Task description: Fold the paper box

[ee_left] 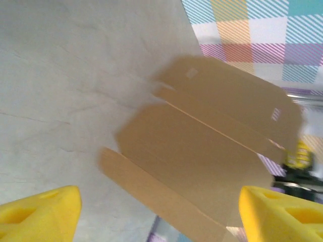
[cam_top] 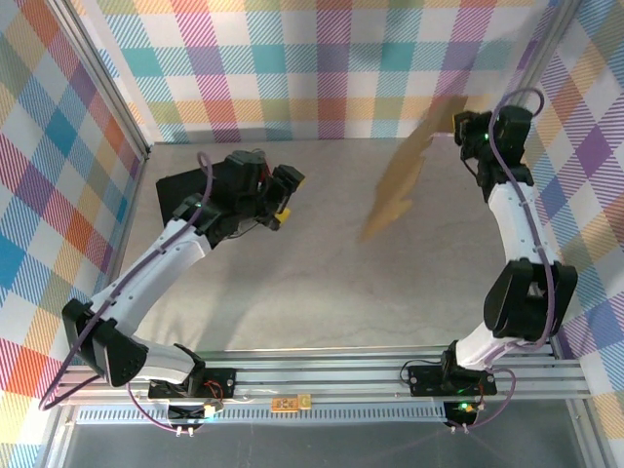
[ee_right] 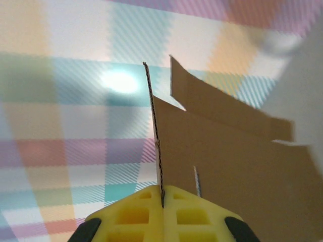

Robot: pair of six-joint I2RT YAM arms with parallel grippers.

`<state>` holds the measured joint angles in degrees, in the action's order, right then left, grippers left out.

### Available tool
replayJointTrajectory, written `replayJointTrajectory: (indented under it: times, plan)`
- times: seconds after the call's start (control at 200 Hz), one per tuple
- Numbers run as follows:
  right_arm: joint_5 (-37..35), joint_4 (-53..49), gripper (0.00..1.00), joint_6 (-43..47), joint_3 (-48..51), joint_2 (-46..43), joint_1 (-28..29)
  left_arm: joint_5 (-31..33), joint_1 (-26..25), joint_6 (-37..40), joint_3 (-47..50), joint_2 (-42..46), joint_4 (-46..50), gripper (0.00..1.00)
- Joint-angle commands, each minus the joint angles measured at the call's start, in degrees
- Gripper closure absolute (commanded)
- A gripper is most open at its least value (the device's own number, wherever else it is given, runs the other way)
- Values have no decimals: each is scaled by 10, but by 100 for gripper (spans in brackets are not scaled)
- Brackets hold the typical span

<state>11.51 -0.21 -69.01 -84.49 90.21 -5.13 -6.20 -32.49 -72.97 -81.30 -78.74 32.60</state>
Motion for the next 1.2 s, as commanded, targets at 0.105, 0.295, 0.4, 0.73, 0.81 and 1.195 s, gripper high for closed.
replayJointTrajectory:
  times: [0.105,0.295,0.4,0.73,0.81,1.195]
  plan:
    - [-161,-24,100,407,-72,-50,121,39,8,124,-176,-37,153,27]
    - [-134,-64,100,716,-101,-36,246,15,26,188,-285,-89,183,27]
    - [-157,-77,100,812,-44,-43,314,-6,50,215,-311,-105,190,27]
    - [-186,-70,100,891,131,-77,457,23,95,335,-418,-210,358,22]
    - [-186,-76,100,898,158,-90,480,37,102,354,-414,-227,407,21]
    - [-189,-103,100,909,242,-155,541,-60,118,306,-200,-201,271,19]
